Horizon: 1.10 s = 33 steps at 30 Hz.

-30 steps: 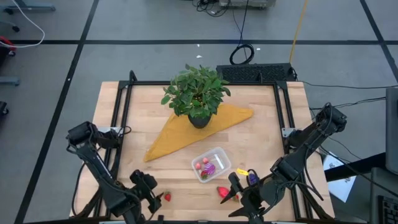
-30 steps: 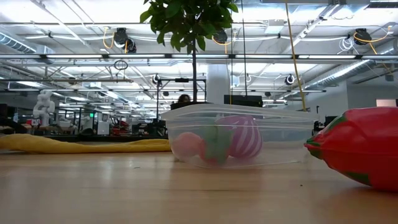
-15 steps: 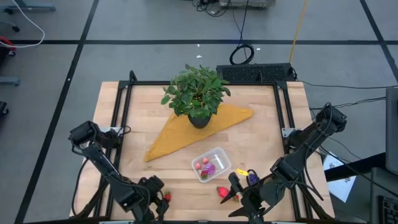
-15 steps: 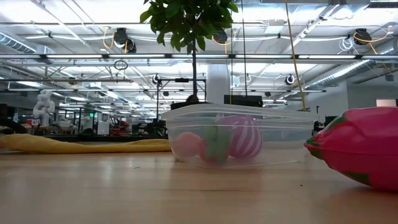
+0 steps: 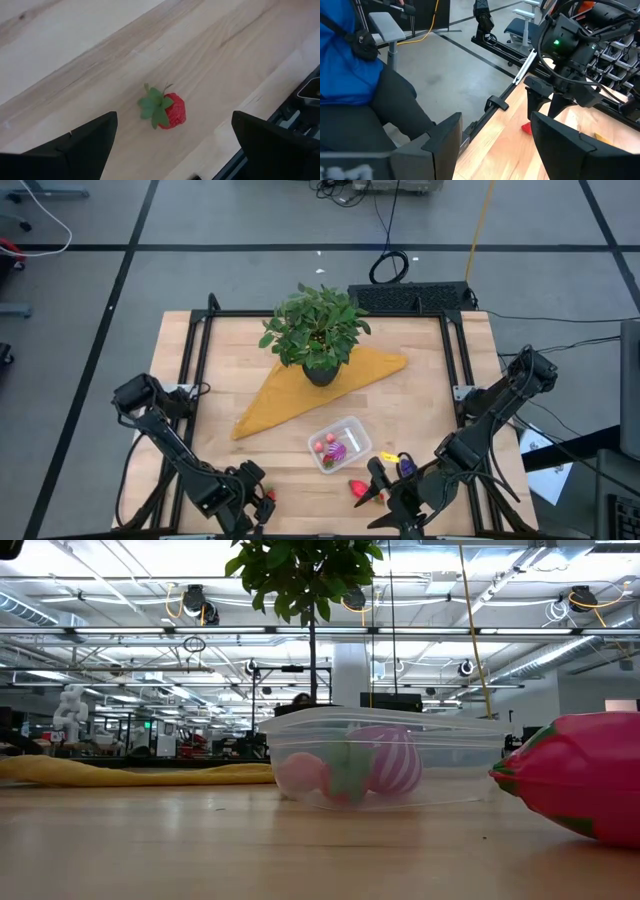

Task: Pick and placing Produce into tupperware
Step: Put the left strawberry into the transparent bin

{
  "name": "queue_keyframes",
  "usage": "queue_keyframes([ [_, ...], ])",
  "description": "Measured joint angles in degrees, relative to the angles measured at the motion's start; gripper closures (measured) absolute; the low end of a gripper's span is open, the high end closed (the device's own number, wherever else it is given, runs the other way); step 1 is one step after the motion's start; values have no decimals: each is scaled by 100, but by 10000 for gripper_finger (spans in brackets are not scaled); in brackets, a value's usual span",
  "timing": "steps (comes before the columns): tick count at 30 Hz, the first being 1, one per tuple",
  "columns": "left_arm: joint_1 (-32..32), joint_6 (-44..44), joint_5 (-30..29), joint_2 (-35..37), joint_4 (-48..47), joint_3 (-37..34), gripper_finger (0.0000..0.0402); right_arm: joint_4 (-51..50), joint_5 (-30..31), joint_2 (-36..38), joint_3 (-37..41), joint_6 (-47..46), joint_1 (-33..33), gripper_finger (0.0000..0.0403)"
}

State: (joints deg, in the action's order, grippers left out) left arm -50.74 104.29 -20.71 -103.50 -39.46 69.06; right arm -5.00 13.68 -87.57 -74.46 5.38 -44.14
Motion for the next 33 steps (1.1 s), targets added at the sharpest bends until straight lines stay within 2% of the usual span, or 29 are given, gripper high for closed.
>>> queue_keyframes([
  [10, 162, -30, 488, -538, 351, -4, 2, -85, -1, 0, 0, 29, 0, 174],
  [26, 241, -26, 284, -610, 212, 4, 5, -78, -1, 0, 0, 27, 7, 174],
  [29, 262, -40, 259, -614, 145, 2, 25, -46, -1, 0, 0, 27, 7, 174],
  [33, 262, -162, 229, -616, 210, -2, 78, -50, -1, 0, 0, 27, 7, 174],
])
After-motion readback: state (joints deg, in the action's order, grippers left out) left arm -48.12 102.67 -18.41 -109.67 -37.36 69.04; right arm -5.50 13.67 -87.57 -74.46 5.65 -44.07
